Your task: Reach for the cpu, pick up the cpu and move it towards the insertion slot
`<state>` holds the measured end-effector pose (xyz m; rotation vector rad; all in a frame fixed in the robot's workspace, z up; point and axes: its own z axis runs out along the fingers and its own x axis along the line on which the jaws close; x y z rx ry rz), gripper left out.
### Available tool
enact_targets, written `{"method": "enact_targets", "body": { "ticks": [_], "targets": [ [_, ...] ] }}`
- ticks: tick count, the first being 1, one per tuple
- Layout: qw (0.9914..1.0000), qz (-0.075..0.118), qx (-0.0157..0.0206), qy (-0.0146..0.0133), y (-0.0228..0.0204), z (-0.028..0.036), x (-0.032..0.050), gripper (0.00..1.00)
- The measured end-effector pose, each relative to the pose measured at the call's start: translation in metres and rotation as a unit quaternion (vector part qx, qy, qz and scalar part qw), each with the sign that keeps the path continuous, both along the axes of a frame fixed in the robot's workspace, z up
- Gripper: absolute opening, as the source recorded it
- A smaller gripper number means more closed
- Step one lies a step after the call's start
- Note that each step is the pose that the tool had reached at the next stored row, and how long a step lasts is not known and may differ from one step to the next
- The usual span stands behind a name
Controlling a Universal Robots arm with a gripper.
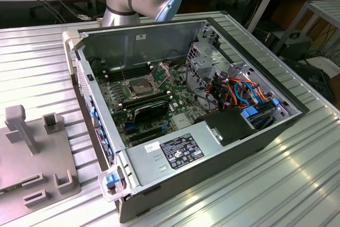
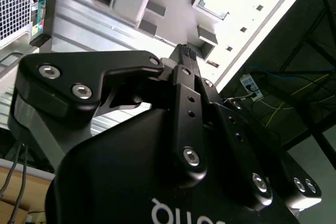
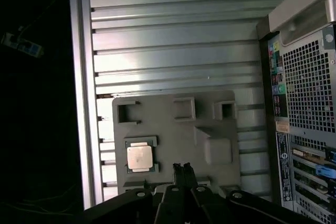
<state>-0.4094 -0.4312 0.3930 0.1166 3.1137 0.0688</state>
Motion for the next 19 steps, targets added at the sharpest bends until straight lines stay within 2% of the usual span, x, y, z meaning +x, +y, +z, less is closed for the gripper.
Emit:
{"method": "enact_targets", "body": {
  "ticks": [1,2,3,5,14,19],
  "targets": [
    [1.00000,0.000,0.0000,0.0000,-0.0019,0.0000,-0.0057,0.11],
    [1.00000,0.000,0.0000,0.0000,-0.0024,0.0000,-0.0073,0.11],
    [1.00000,0.000,0.0000,-0.0001,-0.0027,-0.0001,-0.0212,0.11],
    [1.00000,0.000,0.0000,0.0000,-0.0031,-0.0001,-0.0281,0.11],
    [1.00000,0.000,0.0000,0.0000,-0.0040,-0.0002,-0.0470,0.11],
    [1.00000,0.000,0.0000,0.0000,-0.0041,-0.0002,-0.0507,0.11]
  ]
}}
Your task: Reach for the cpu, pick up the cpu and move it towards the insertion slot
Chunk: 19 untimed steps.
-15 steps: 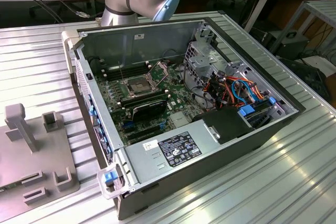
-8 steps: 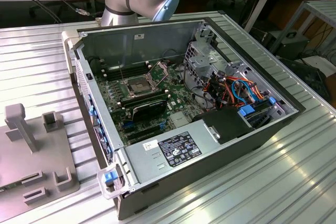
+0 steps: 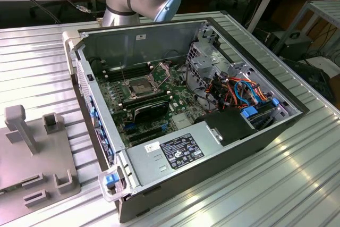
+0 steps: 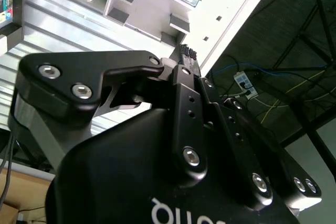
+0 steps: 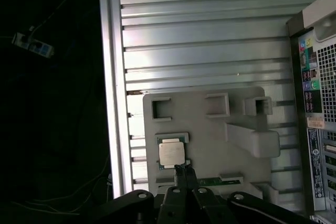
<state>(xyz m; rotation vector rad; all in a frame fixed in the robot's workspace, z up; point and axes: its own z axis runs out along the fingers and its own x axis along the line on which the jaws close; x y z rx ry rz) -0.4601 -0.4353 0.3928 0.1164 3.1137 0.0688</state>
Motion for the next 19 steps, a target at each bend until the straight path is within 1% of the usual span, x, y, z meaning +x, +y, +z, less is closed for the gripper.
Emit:
{"method": "enact_targets", "body": {
  "ticks": [2,13,16,19],
  "targets": [
    [1.00000,0.000,0.0000,0.0000,0.0000,-0.0001,-0.0014,0.11],
    [1.00000,0.000,0.0000,0.0000,0.0000,-0.0001,-0.0020,0.11],
    [1.00000,0.000,0.0000,0.0000,0.0000,-0.0001,-0.0022,0.30],
    [1.00000,0.000,0.0000,0.0000,0.0000,-0.0001,-0.0023,0.30]
  ]
}}
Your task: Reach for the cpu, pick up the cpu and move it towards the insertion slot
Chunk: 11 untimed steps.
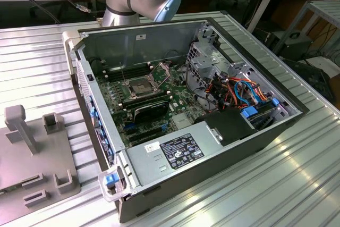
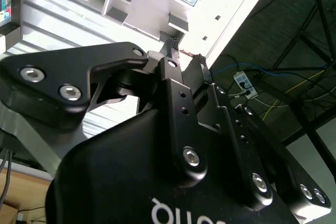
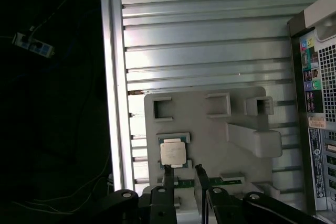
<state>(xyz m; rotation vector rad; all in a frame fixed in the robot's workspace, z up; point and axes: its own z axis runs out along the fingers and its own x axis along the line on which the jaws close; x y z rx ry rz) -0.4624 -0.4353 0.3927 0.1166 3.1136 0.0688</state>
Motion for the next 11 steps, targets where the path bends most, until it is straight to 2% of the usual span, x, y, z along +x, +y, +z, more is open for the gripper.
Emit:
{"method": "enact_targets", "body": {
  "ticks": [5,6,11],
  "targets": [
    [1.00000,0.000,0.0000,0.0000,0.0000,0.0000,-0.0002,0.31],
    [1.00000,0.000,0.0000,0.0000,0.0000,0.0000,-0.0002,0.38],
    [1.00000,0.000,0.0000,0.0000,0.0000,-0.0001,-0.0004,0.38]
  ]
}}
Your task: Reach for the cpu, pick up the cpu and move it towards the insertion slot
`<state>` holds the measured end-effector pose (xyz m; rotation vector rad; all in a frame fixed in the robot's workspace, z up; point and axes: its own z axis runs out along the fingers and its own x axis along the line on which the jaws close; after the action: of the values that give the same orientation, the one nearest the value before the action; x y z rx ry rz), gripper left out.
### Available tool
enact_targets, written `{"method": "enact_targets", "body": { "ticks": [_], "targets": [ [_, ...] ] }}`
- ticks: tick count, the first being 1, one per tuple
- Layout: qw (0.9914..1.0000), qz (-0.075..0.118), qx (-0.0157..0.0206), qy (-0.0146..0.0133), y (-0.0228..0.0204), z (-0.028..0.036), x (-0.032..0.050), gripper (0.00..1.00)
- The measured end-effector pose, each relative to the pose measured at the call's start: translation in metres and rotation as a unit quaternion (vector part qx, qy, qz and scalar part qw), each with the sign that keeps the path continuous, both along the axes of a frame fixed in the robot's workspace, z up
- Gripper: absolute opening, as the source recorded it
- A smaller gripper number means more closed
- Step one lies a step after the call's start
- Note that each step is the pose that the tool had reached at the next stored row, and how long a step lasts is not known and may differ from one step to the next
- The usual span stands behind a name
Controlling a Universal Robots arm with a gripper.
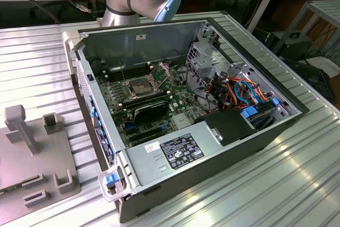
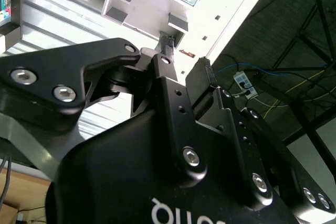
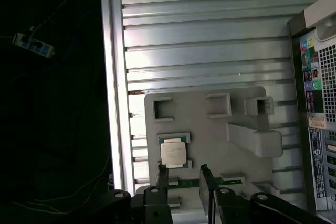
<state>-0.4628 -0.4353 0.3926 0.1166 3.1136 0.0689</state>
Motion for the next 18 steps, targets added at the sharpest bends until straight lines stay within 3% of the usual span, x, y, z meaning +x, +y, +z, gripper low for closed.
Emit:
{"method": "enact_targets", "body": {
  "ticks": [2,5,13,15,18],
  "targets": [
    [1.00000,0.000,0.0000,0.0004,-0.0001,-0.0010,-0.0001,0.38],
    [0.99999,0.001,0.0000,0.0035,-0.0003,-0.0043,-0.0004,0.38],
    [0.99999,0.001,-0.0010,0.0035,-0.0003,-0.0043,-0.0003,0.38],
    [0.99999,0.001,-0.0012,0.0035,-0.0003,-0.0043,-0.0003,0.45],
    [0.99999,0.001,-0.0015,0.0035,-0.0003,-0.0044,-0.0003,0.45]
  ]
}}
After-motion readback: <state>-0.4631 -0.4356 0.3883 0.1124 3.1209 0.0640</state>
